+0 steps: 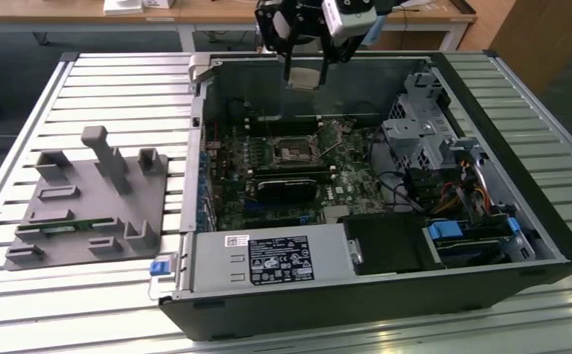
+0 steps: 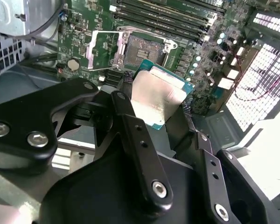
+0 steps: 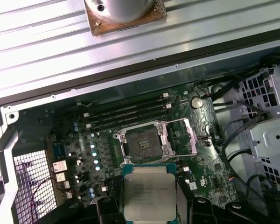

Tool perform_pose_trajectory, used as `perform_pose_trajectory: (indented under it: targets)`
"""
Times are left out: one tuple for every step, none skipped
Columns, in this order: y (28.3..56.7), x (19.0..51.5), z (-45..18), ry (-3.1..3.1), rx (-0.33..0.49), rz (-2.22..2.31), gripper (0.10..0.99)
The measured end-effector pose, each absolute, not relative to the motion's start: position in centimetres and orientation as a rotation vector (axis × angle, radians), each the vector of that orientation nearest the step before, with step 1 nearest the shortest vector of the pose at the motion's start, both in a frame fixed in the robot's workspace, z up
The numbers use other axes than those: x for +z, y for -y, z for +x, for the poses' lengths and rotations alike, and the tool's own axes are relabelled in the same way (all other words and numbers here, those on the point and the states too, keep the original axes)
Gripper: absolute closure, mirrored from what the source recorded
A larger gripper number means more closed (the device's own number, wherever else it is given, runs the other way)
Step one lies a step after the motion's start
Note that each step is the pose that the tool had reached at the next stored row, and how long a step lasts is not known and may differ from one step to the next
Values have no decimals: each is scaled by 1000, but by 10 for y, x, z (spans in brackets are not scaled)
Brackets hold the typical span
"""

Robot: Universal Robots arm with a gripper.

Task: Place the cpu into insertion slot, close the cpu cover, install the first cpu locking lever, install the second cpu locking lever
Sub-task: 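Place the cpu into insertion slot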

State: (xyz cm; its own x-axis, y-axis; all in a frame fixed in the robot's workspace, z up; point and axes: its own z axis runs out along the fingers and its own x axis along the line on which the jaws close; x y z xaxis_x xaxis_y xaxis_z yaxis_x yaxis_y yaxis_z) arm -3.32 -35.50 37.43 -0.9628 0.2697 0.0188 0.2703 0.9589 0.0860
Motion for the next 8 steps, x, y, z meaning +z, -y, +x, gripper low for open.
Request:
perform_pose_trajectory:
  targets:
    - [355, 374, -33, 3101, -138, -439, 553]
    - [355, 374, -33, 3100, -138, -452, 553]
    - [355, 374, -33, 3098, -138, -466, 553]
    - [355, 374, -33, 3096, -137, -481, 553]
    - [355, 374, -34, 3094, -137, -496, 553]
    - [355, 374, -34, 3092, -137, -511, 553]
    - [355, 374, -34, 3090, -137, -524, 553]
    - [355, 374, -34, 3089, -137, -537, 553]
